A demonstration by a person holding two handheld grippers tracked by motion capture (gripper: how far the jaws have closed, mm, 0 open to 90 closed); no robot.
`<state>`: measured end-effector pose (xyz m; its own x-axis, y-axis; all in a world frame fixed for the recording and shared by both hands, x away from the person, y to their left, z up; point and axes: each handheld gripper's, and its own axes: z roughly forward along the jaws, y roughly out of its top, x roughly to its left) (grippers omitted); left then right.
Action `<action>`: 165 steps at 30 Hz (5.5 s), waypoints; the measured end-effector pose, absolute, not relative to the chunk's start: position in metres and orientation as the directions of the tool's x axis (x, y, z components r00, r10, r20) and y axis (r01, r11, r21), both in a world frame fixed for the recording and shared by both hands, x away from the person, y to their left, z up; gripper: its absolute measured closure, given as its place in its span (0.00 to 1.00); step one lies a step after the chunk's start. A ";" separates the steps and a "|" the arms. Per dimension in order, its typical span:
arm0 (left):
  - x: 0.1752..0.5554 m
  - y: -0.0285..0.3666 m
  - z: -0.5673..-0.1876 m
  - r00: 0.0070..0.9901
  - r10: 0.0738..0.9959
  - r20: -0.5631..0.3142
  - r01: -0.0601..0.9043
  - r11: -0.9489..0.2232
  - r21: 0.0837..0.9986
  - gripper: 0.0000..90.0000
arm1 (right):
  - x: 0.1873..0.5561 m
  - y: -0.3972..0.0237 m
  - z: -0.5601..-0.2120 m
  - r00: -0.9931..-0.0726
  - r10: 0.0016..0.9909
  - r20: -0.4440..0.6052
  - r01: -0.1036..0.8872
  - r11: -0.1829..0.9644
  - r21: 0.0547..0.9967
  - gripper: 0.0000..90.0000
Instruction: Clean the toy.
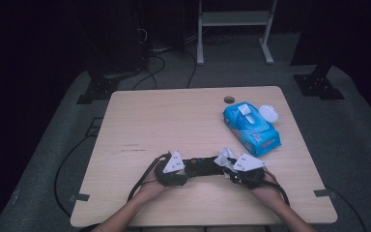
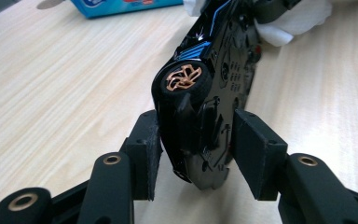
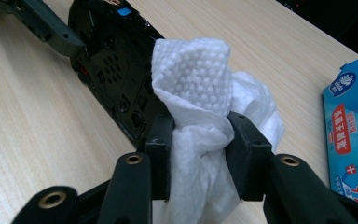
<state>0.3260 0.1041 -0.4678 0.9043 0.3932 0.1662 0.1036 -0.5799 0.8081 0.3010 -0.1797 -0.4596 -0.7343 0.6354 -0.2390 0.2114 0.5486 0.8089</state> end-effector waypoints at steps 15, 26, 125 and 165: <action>0.344 0.091 -0.467 0.938 0.340 0.065 0.151 -0.571 0.807 0.51 | 0.296 -0.188 -0.458 -0.764 0.618 -0.185 0.244 0.543 0.803 0.72; 0.341 0.094 -0.469 0.933 0.355 0.056 0.159 -0.547 0.822 0.72 | 0.296 -0.203 -0.446 -0.763 0.642 -0.075 0.329 0.486 0.810 0.91; 0.343 0.098 -0.474 0.917 0.395 0.060 0.164 -0.508 0.846 0.77 | 0.364 -0.180 -0.435 -0.679 0.726 0.107 0.431 0.277 0.859 0.92; 0.344 0.100 -0.472 0.920 0.386 0.067 0.155 -0.515 0.843 0.79 | 0.358 -0.173 -0.430 -0.708 0.693 0.134 0.437 0.282 0.854 0.92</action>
